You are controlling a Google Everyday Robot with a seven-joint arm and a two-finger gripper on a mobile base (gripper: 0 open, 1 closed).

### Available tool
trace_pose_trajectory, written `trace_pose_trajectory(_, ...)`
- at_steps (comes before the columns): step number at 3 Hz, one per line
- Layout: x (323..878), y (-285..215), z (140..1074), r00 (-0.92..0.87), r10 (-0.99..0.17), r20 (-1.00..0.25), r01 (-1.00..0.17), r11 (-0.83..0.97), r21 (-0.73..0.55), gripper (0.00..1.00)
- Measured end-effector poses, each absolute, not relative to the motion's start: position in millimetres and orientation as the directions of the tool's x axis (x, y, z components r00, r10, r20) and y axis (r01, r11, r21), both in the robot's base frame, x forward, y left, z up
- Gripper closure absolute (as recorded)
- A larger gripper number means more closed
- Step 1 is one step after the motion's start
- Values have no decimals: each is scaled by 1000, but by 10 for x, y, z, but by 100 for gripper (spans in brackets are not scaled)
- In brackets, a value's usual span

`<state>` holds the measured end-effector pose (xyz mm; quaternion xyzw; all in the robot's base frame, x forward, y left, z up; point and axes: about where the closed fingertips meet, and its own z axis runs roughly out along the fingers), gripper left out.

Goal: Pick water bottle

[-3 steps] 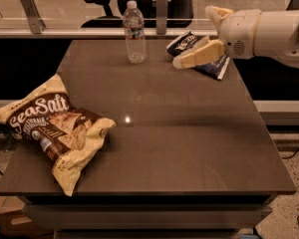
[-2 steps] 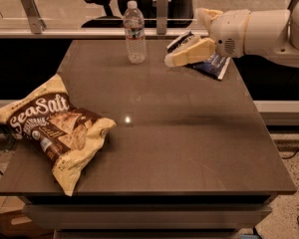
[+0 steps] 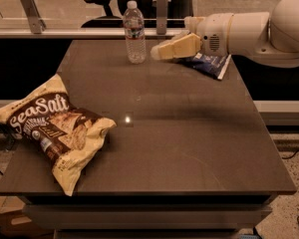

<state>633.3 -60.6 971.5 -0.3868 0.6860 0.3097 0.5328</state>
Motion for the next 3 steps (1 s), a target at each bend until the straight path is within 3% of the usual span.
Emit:
trace_pose_trajectory(2, 6265, -697, 9827, -150, -190, -970, -829, 559, 19, 0)
trace_pose_trajectory(3, 6307, -737, 9828, -216, -167, -962, -746, 664, 52, 0)
